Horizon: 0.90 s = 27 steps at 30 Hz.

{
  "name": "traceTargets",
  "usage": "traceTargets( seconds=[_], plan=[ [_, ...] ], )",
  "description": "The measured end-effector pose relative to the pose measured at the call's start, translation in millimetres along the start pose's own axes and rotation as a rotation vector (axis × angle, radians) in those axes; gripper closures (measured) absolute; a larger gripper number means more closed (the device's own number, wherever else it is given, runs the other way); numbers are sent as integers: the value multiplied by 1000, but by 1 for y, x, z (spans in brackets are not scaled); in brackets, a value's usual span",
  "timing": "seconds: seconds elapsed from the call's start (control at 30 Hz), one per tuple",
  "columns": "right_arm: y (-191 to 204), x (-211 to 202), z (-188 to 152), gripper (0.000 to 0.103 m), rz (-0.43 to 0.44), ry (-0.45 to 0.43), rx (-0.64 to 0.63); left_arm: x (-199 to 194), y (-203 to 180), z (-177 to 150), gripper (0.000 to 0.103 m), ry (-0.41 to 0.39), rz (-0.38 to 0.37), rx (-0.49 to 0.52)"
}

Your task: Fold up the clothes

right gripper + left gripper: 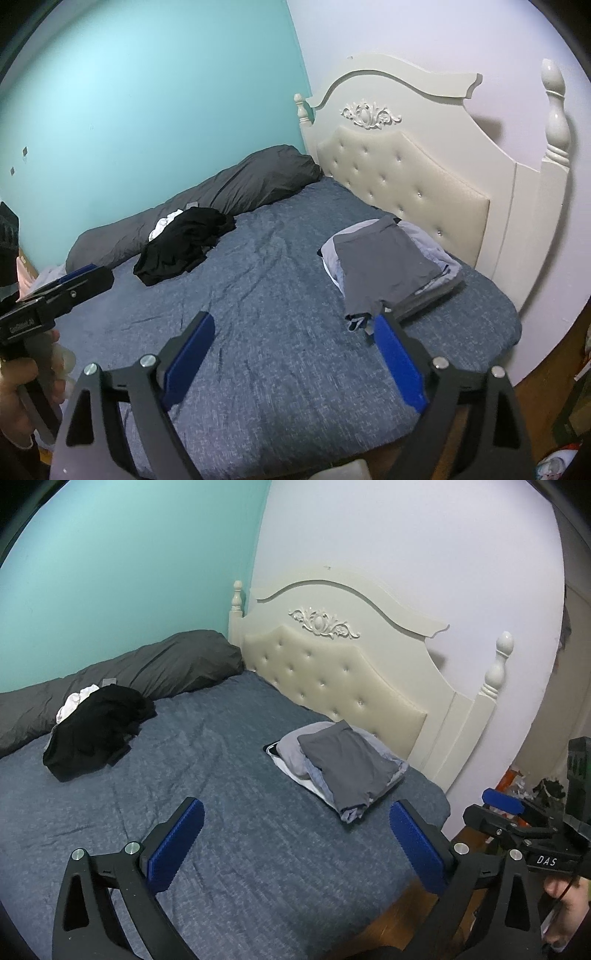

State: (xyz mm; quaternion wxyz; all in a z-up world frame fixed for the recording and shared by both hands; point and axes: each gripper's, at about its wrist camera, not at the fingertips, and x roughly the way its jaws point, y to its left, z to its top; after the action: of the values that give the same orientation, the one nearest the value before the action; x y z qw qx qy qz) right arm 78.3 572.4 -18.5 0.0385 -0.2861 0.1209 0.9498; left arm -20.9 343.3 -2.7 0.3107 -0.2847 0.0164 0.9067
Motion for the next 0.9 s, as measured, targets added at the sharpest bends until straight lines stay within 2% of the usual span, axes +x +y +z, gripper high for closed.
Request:
traceTargets(
  seconds=[0.33, 0.9],
  plan=[
    [6, -4, -16, 14, -3, 14, 3, -9, -1, -13, 0, 12, 7, 15],
    [7, -24, -31, 14, -37, -11, 6, -25, -5, -27, 0, 2, 12, 11]
  ],
)
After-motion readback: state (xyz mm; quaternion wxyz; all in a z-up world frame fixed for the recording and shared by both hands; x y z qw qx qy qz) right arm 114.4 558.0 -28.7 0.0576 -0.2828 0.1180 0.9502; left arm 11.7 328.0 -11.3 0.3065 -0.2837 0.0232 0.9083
